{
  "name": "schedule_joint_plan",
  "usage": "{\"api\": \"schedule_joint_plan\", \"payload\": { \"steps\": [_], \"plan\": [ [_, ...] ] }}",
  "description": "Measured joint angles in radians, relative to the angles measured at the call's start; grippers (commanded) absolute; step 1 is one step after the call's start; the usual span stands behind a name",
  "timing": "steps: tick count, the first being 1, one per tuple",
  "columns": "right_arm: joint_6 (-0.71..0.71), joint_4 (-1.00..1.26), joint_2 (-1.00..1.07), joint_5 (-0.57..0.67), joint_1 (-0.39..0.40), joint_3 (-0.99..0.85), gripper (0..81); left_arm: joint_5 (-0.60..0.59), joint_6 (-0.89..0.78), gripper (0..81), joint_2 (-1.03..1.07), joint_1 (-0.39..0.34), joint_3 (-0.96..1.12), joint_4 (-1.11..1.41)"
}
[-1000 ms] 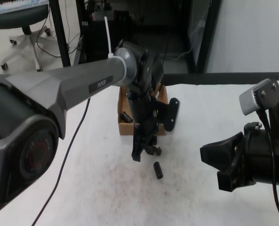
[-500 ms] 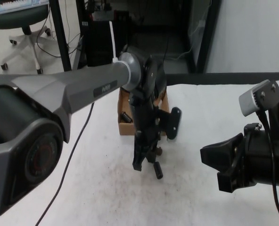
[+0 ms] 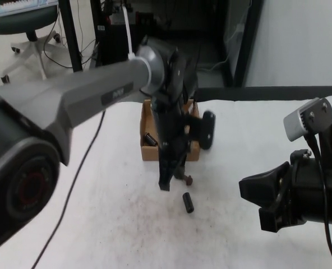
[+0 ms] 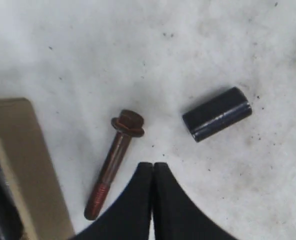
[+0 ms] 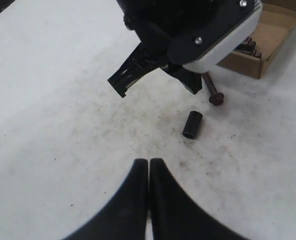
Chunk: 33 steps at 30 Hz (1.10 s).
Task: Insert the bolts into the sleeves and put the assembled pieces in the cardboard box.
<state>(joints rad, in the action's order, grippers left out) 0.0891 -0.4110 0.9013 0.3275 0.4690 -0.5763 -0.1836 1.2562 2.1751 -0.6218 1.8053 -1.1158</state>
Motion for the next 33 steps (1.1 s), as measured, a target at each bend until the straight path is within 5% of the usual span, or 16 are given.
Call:
{"api": "schedule_joint_plan", "payload": {
  "steps": [8, 33],
  "plan": [
    [0.0, 0.0, 0.0, 0.01, 0.0, 0.0, 0.8, -0.033, 0.0, 46.2, -0.018, 0.012, 0.0, 0.025],
    [0.0, -0.024, 0.0, 0.012, 0.0, 0.0, 0.8, -0.005, 0.0, 46.3, 0.059, 0.013, 0.0, 0.1]
  ]
}}
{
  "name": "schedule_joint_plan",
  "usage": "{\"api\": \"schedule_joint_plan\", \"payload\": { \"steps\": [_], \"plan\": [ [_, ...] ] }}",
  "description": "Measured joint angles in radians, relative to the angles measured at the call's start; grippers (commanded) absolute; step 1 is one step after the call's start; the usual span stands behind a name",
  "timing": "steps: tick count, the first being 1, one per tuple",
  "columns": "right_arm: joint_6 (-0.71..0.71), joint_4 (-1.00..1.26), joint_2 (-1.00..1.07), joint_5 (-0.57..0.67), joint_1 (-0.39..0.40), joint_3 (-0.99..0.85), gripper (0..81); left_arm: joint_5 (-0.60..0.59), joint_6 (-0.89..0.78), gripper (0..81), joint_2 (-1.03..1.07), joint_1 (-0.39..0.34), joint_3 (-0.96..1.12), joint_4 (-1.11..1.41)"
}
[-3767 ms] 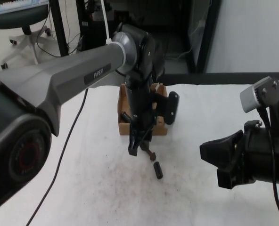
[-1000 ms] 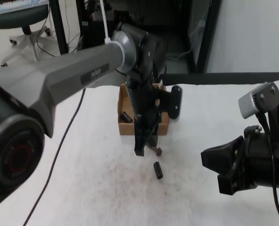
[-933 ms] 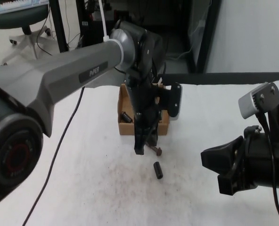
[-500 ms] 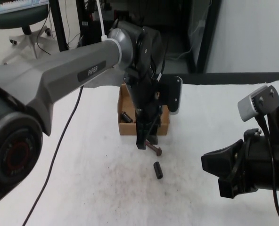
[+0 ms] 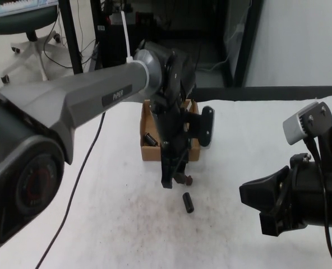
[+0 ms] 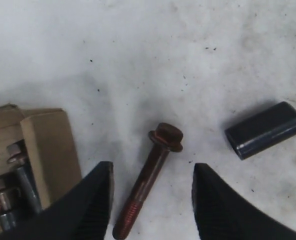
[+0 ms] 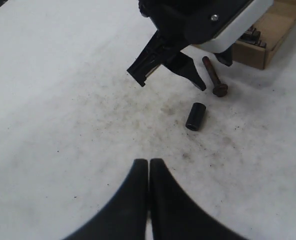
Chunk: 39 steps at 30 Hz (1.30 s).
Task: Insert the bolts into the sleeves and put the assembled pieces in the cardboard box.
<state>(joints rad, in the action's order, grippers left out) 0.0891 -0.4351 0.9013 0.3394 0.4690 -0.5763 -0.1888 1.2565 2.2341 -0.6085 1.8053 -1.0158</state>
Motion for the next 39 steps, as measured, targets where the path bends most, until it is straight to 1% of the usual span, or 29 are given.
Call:
{"api": "schedule_joint_plan", "payload": {
  "steps": [10, 11, 12, 14, 15, 16, 22, 25, 29, 33, 34, 39],
  "plan": [
    [0.0, -0.002, 0.0, 0.0, 0.0, 0.0, 0.8, 0.004, 0.0, 45.4, 0.013, 0.0, 0.0, 0.005],
    [0.0, -0.002, 0.0, 0.0, 0.0, 0.0, 0.8, -0.001, 0.0, 42.0, 0.015, -0.003, 0.0, 0.005],
    [0.0, -0.002, 0.0, 0.0, 0.0, 0.0, 0.8, -0.004, 0.0, 36.7, 0.017, -0.003, 0.0, 0.005],
    [0.0, -0.004, 0.0, 0.0, 0.0, 0.0, 0.8, -0.02, 0.0, 14.4, 0.022, -0.003, 0.0, 0.005],
    [0.0, -0.004, 0.0, 0.0, 0.0, 0.0, 0.8, -0.028, 0.0, 5.0, 0.023, -0.005, 0.0, 0.005],
    [0.0, -0.004, 0.0, 0.0, 0.0, 0.0, 0.8, -0.034, 0.0, 0.3, 0.025, -0.006, 0.0, 0.003],
    [0.0, -0.004, 0.0, 0.0, 0.0, 0.0, 0.8, -0.042, -0.008, 0.3, 0.024, -0.011, 0.0, -0.049],
    [0.0, -0.004, 0.0, 0.0, 0.0, 0.0, 0.8, -0.023, -0.08, 0.3, 0.024, -0.011, 0.0, -0.059],
    [0.0, -0.004, 0.0, 0.0, 0.0, 0.0, 0.8, -0.007, -0.252, 0.3, 0.018, -0.011, 0.0, -0.064],
    [0.0, -0.004, 0.0, 0.0, 0.0, 0.0, 0.8, 0.055, -0.452, 0.3, -0.005, -0.011, 0.0, -0.052],
    [0.0, -0.004, 0.0, 0.0, 0.0, 0.0, 0.8, 0.059, -0.452, 0.3, -0.006, -0.011, 0.0, -0.05],
    [0.0, -0.006, 0.0, 0.0, 0.0, 0.0, 0.8, 0.094, -0.715, 0.3, -0.071, 0.004, 0.0, 0.003]
  ]
}}
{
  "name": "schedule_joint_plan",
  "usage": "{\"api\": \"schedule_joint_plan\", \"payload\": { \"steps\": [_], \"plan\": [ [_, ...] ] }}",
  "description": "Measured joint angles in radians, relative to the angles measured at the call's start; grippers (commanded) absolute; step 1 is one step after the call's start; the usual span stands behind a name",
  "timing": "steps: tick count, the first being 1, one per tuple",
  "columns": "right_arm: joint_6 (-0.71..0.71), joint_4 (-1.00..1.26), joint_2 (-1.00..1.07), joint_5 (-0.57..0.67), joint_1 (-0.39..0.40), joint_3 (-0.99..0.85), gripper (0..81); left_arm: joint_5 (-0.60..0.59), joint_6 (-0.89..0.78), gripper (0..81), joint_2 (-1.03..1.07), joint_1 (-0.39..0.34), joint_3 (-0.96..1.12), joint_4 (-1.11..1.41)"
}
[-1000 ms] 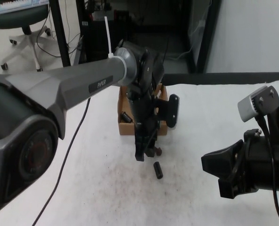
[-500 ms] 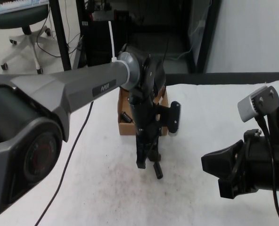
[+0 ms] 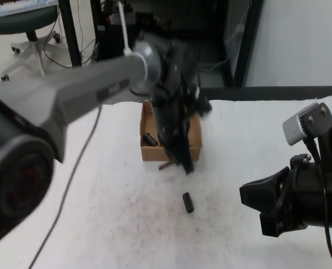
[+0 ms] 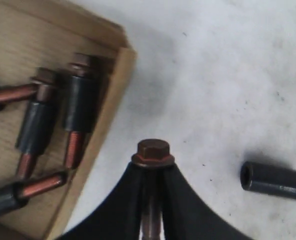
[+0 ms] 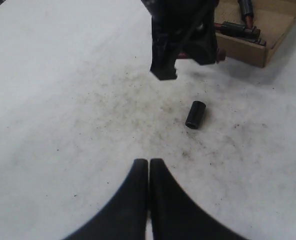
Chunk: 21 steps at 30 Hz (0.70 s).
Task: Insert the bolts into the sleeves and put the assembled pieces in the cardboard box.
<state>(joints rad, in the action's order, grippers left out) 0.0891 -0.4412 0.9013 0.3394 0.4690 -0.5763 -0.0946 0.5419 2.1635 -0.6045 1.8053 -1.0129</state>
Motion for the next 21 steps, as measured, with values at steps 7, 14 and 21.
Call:
{"api": "schedule_joint_plan", "payload": {
  "steps": [7, 14, 21],
  "plan": [
    [0.016, -0.036, -0.001, 0.0, 0.0, 0.0, 0.8, 0.056, -0.34, 0.3, -0.154, 0.1, -0.119, 0.018],
    [-0.014, -0.113, 0.088, -0.013, 0.0, -0.099, 0.8, -0.001, -0.418, 0.3, -0.531, 0.144, -0.719, 0.259],
    [-0.089, -0.211, 0.366, -0.043, 0.0, -0.296, 6.9, -0.08, -0.587, 0.3, -1.093, 0.144, -1.203, 0.697]
  ]
}}
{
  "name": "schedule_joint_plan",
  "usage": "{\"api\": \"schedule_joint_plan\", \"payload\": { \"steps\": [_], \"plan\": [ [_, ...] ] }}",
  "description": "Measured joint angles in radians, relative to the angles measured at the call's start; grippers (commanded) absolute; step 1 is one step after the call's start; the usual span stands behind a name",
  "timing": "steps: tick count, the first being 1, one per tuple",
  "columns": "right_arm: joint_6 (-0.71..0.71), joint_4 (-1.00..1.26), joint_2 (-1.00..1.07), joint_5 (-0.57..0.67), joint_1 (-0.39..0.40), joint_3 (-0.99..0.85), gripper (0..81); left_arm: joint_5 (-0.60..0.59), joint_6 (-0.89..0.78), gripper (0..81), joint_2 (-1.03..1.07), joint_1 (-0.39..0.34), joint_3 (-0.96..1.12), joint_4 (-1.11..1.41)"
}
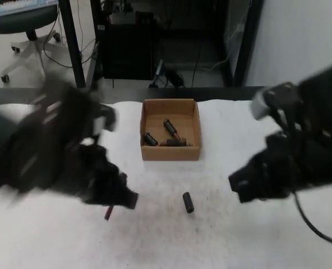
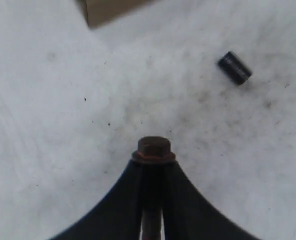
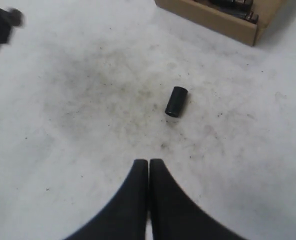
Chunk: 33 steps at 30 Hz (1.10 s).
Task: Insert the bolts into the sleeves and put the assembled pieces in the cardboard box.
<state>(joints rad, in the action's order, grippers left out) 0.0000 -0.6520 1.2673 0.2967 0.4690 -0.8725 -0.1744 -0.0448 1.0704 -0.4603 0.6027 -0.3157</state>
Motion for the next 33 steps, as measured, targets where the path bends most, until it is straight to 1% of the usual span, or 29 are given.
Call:
{"api": "schedule_joint_plan", "payload": {
  "steps": [2, 4, 5, 7, 10, 15, 17, 25, 33],
  "plan": [
    [-0.016, -0.014, 0.076, -0.004, 0.0, -0.051, 14.4, -0.003, -0.02, 0.3, -0.127, 0.0, -0.059, 0.092],
    [-0.016, -0.021, 0.158, -0.009, 0.0, -0.109, 21.8, -0.002, -0.03, 0.3, -0.206, 0.0, -0.085, 0.144],
    [-0.012, -0.022, 0.237, -0.011, 0.0, -0.14, 25.2, -0.002, -0.031, 0.3, -0.237, 0.0, -0.09, 0.16],
    [0.009, -0.024, 0.276, -0.01, 0.0, -0.202, 28.4, -0.002, -0.036, 0.3, -0.272, 0.0, -0.091, 0.177],
    [0.025, -0.073, 0.408, -0.015, 0.007, -0.324, 28.0, -0.002, -0.038, 0.3, -0.287, 0.0, -0.093, 0.181],
    [0.0, -0.145, 0.541, -0.062, 0.047, -0.455, 28.0, 0.0, -0.04, 0.3, -0.287, 0.0, -0.099, 0.164],
    [-0.006, -0.165, 0.562, -0.08, 0.06, -0.498, 28.0, 0.0, -0.042, 0.3, -0.287, 0.0, -0.099, 0.15],
    [-0.015, -0.228, 0.656, -0.16, 0.125, -0.545, 28.0, 0.0, -0.044, 0.3, -0.287, 0.0, -0.099, 0.137],
    [0.021, -0.279, 0.687, -0.233, 0.129, -0.545, 28.0, 0.0, -0.044, 0.3, -0.287, 0.0, -0.099, 0.119]
  ]
}}
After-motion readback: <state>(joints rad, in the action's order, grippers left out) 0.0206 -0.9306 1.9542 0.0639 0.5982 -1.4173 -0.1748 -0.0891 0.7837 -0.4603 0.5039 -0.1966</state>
